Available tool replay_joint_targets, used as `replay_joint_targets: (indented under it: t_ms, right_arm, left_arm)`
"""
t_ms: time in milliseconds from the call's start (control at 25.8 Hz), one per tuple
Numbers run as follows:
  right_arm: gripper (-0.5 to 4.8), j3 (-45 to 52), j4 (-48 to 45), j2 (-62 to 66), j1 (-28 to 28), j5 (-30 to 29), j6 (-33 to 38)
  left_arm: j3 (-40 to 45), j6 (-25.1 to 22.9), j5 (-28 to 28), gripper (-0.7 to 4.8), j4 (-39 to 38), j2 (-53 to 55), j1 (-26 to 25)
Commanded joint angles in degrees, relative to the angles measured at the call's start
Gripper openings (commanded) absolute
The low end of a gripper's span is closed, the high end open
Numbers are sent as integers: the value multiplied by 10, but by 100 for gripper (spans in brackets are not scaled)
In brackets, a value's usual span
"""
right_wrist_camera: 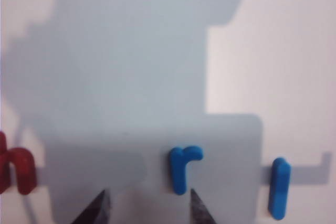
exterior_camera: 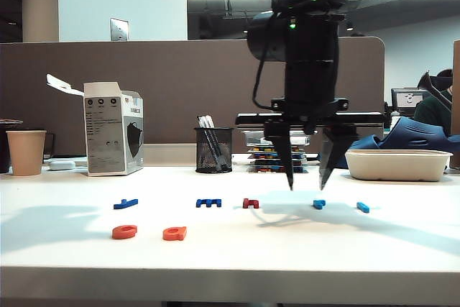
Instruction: Select the appropriate letters from the row of letter magnets placed on the table to arrange into the word "car".
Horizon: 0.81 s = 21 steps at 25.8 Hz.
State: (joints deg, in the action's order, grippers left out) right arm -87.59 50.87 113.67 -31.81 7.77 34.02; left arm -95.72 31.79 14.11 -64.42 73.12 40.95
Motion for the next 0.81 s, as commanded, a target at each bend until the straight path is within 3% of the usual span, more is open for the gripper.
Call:
replay_joint_targets:
  t_ms: [39, 814]
  right_arm:
    - [189, -2, -2, -5, 10, 3, -12]
    - [176, 35, -30, 10, 24, -34, -33]
  left_arm:
    - [-2, -1, 1, -6, 4, -1, 0]
    - [-2, -1, 1, -6, 4, -1, 0]
